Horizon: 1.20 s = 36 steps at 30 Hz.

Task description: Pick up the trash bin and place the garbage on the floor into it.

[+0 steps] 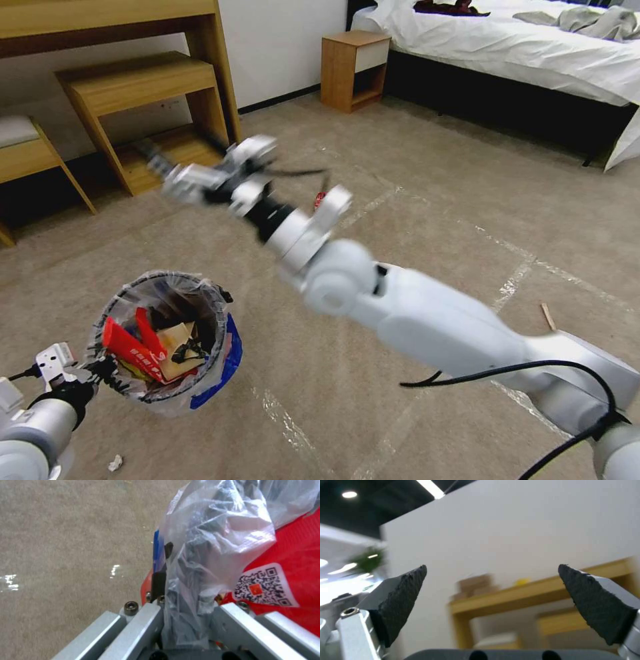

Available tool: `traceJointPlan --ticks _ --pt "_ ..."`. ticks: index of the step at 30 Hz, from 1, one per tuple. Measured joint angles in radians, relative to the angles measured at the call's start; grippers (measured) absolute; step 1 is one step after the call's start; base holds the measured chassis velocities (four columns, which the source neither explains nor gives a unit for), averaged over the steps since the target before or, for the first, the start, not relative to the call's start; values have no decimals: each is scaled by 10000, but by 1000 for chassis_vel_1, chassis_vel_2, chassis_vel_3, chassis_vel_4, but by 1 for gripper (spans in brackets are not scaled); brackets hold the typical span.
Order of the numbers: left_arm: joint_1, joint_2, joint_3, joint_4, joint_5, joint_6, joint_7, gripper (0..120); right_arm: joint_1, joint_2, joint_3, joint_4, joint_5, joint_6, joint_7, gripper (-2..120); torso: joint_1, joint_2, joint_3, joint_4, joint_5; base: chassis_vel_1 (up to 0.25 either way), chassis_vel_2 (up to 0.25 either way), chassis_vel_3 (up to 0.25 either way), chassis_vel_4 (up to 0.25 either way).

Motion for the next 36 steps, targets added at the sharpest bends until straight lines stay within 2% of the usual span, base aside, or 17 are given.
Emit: traceJointPlan --ticks 1,4,6,8,9,11,12,17,19,20,21,24,25,27,29,32,36 --pt "0 0 0 0 0 0 0 0 0 0 0 0 0 0 0 100 0 0 0 0 0 0 0 0 0" --pt "-46 -84 -90 -24 95 -39 26 0 -1214 -863 1888 260 -611 -151 116 99 0 0 0 -5 3 0 0 0 0" --pt "-23 -134 -140 -44 135 -59 40 0 -1600 -1062 2382 366 -834 -205 204 99 0 -1 0 -8 2 0 0 0 0" --pt "232 -348 -341 -125 394 -191 178 0 -2336 -1366 3363 546 -1363 -239 500 99 0 0 0 -3 3 0 0 0 0" --pt "232 -348 -341 -125 394 -191 178 0 -2336 -1366 3363 546 -1363 -239 500 99 0 0 0 -3 3 0 0 0 0" --pt "363 -490 -454 -210 529 -243 202 0 -3096 -1586 4263 714 -1919 -215 630 100 0 0 0 8 3 0 0 0 0" --pt "355 -528 -457 -262 594 -243 206 0 -3699 -1722 4955 926 -2320 -201 772 100 0 0 -1 5 -1 0 0 0 0" --pt "359 -645 -497 -338 691 -249 213 0 -5087 -1909 6110 1446 -3076 -159 995 100 -1 2 -1 -3 1 0 0 0 0" --pt "387 -782 -545 -344 899 -307 255 0 -6860 -1946 7274 1938 -4145 -45 1083 100 -1 1 -1 -2 2 0 0 0 0" --pt "392 -830 -557 -343 959 -327 272 0 -7633 -1868 7789 2160 -4692 7 1168 100 -1 2 -1 0 1 0 0 0 0" --pt "392 -830 -557 -343 959 -327 272 0 -7633 -1868 7789 2160 -4692 7 1168 100 -1 2 -1 0 1 0 0 0 0" --pt "371 -958 -562 -368 1047 -369 308 0 -9718 -1338 8933 2833 -5815 86 1583 100 -1 2 -2 -3 -1 0 0 0 0" --pt "371 -958 -562 -368 1047 -369 308 0 -9718 -1338 8933 2833 -5815 86 1583 100 -1 2 -2 -3 -1 0 0 0 0" --pt "369 -1029 -554 -378 1123 -400 325 0 -10735 -918 9279 3038 -6331 215 1708 100 -1 2 -2 -5 -1 0 0 0 0" --pt "370 -1065 -537 -392 1152 -404 337 0 -11049 -737 9371 3056 -6578 315 1728 100 -1 2 -3 -2 -1 0 0 0 0" --pt "399 -1142 -488 -416 1239 -437 397 0 -11966 76 9538 3000 -7844 763 1764 100 -1 2 -1 -1 -2 0 0 0 0" --pt "411 -1190 -478 -440 1263 -462 419 0 -12427 560 9565 3017 -8823 1006 1737 100 -1 2 -1 0 -4 0 0 0 0"
